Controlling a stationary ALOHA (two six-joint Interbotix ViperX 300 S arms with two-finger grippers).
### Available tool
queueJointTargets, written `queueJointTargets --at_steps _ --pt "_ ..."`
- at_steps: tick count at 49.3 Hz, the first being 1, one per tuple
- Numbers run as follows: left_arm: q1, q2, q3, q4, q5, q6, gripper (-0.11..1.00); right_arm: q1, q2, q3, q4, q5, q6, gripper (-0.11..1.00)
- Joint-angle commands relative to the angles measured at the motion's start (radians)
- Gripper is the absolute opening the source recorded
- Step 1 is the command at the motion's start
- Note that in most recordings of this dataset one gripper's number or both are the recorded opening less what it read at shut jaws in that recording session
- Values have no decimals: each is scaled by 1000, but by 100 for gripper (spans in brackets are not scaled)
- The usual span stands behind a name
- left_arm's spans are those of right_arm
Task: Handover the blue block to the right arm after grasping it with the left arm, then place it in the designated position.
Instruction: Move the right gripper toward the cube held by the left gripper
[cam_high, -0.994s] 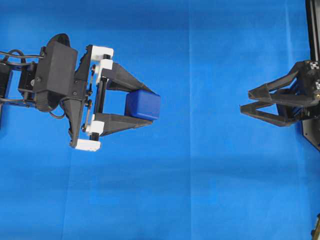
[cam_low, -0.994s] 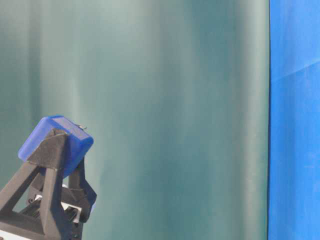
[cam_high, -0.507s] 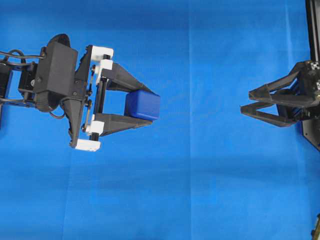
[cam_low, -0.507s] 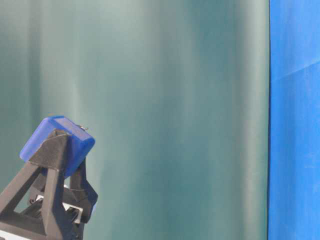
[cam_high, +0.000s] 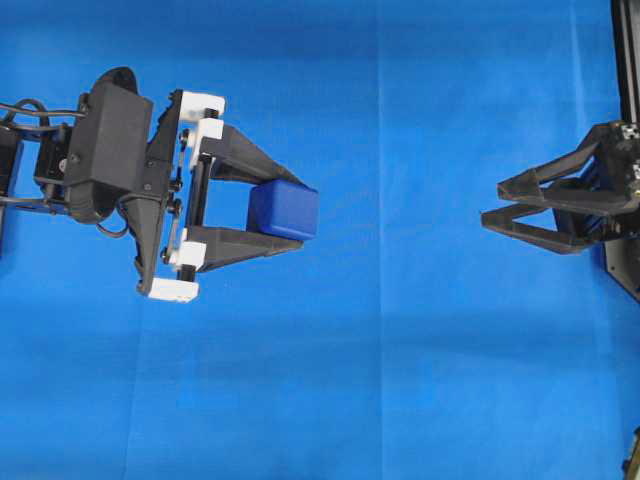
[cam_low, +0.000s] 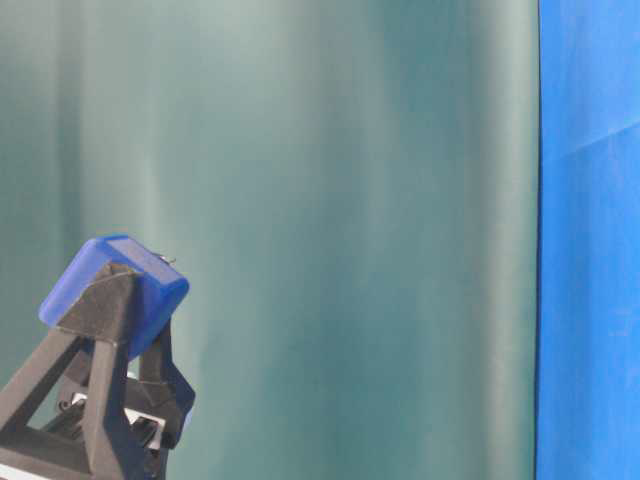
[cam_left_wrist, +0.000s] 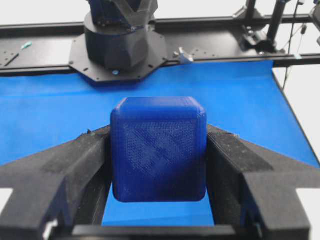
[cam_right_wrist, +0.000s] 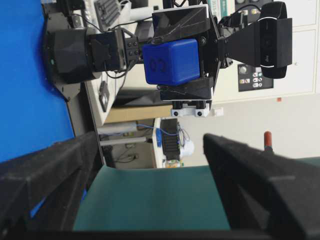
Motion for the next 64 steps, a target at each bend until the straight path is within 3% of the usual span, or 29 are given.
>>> queueJointTargets --at_steps 1,30,64 --pt "2 -54 -12 -2 -11 -2 46 3 0 -28 2 -8 3 94" --pt "2 -54 -12 -2 -11 -2 46 3 71 -78 2 -8 3 94" --pt "2 -51 -15 -2 -11 -3 46 3 462 -417 0 -9 2 94"
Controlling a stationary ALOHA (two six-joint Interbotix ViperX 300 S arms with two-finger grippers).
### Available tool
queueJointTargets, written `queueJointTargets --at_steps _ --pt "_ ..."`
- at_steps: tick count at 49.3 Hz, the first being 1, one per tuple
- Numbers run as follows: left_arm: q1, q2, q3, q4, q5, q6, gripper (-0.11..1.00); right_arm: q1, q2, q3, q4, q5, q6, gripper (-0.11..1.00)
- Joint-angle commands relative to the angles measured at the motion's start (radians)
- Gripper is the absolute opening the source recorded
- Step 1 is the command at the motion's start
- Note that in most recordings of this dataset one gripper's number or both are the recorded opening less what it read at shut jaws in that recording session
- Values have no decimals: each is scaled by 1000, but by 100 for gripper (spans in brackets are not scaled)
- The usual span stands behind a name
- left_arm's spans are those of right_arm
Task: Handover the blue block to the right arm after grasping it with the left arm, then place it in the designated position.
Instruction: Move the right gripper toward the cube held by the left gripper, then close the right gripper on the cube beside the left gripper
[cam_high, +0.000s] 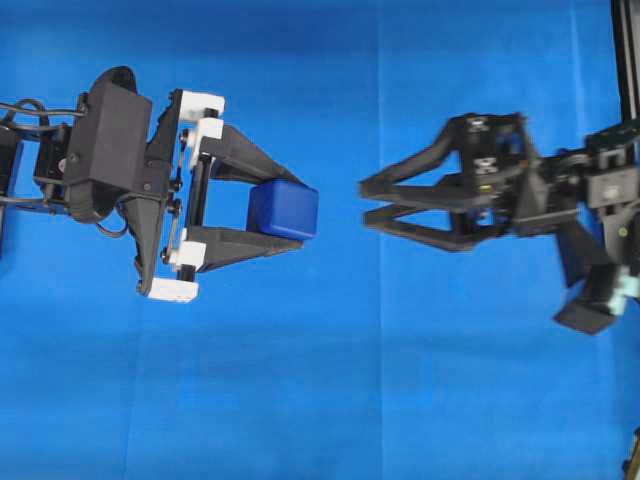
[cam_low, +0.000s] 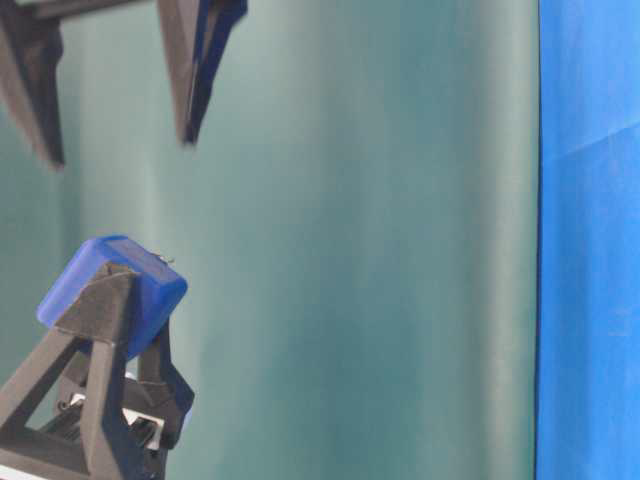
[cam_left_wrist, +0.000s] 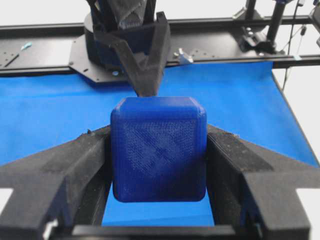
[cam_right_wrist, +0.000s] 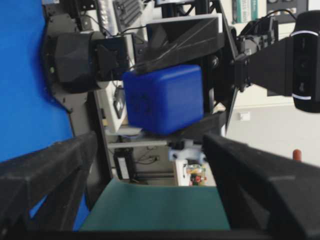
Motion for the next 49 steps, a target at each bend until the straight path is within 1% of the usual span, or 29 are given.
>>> queueJointTargets --at_steps 1,12,21,27,49 --pt "2 -51 -15 -2 -12 -2 46 2 32 -66 2 -9 3 94" --pt "2 -49 -15 -2 -11 -2 46 2 149 -173 -3 -5 2 94" --pt "2 -48 -15 -2 -11 0 46 2 212 -239 -5 9 2 94" --pt "2 -48 -15 -2 -11 -2 46 2 224 -255 -8 14 2 94" --pt "6 -46 -15 -2 -11 -2 46 2 224 -255 -11 17 -3 93"
